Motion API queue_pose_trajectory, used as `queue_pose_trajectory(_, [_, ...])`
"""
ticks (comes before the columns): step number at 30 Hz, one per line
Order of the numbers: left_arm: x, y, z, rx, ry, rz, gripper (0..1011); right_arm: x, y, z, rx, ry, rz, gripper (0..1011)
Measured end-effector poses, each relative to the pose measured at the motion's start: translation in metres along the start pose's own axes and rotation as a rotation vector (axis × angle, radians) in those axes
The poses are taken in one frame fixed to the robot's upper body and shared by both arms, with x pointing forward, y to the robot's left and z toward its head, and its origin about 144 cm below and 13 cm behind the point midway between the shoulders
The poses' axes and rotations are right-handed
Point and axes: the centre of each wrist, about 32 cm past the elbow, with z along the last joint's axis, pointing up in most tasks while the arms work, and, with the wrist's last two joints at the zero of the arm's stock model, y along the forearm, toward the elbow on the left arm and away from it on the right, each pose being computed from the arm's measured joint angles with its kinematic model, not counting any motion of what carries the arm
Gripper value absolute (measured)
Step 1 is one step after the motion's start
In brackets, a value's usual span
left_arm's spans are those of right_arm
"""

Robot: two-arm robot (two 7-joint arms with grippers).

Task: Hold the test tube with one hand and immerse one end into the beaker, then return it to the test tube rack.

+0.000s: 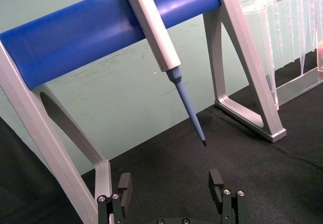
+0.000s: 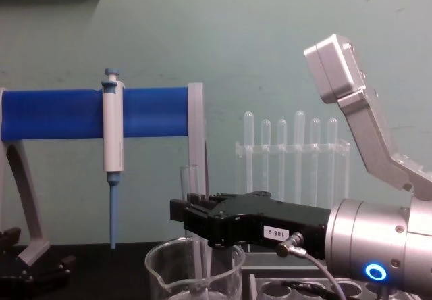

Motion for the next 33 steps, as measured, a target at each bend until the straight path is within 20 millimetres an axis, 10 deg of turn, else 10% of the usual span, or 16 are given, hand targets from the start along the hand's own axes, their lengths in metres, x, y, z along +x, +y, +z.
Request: queue_pose_trajectory(33, [0.0,0.0,0.0,0.0,0.0,0.0,1000,0.0,0.0,0.0,0.0,0.0,0.0,224])
